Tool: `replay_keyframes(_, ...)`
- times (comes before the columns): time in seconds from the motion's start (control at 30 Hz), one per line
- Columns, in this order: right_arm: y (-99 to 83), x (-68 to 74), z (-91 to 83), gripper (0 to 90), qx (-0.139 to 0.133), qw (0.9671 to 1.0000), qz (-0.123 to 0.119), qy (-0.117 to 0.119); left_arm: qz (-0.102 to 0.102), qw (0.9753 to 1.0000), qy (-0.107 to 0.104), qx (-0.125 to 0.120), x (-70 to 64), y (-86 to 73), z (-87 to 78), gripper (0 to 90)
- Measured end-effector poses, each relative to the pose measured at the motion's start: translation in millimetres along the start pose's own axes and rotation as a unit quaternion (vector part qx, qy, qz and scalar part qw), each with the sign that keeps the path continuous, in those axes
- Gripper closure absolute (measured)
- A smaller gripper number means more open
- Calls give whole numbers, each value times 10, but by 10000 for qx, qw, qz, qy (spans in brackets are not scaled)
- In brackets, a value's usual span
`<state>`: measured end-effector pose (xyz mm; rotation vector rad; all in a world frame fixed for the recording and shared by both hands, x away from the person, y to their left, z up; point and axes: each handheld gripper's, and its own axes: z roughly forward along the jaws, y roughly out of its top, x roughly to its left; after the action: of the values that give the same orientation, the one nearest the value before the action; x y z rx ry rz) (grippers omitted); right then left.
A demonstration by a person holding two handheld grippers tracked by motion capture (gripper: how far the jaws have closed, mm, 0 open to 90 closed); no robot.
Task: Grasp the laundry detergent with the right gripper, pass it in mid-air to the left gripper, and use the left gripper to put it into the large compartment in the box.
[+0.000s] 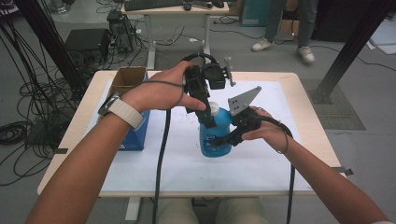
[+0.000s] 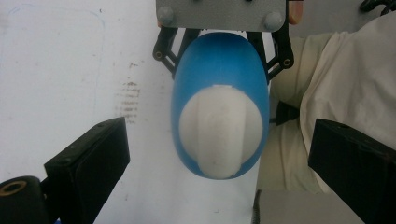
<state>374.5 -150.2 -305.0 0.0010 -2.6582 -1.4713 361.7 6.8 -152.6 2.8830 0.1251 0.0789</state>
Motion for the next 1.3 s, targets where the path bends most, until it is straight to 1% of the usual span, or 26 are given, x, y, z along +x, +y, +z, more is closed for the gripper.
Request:
replay_keyframes(0.07,-3,5,-4,429,8,10000,31,5,4,10000,0,3,0,1,0,57)
replay_keyframes(0.27,-3,2,-3,429,-1,10000,17,-5,6,10000,-1,11,-1,2,-1,57)
replay_keyframes(0.4,-2,8,-5,429,16,10000,62,-7,12,10000,7,3,-1,2,-3,57)
replay_keyframes(0.73,-5,2,-2,428,22,10000,72,-7,-9,10000,-12,7,2,1,0,57)
replay_keyframes(0.8,-7,1,-1,429,18,10000,75,-18,15,10000,-4,15,6,-1,1,57)
replay_keyframes(1.3,-10,-1,2,429,21,10000,64,-17,11,10000,-4,16,6,1,3,57)
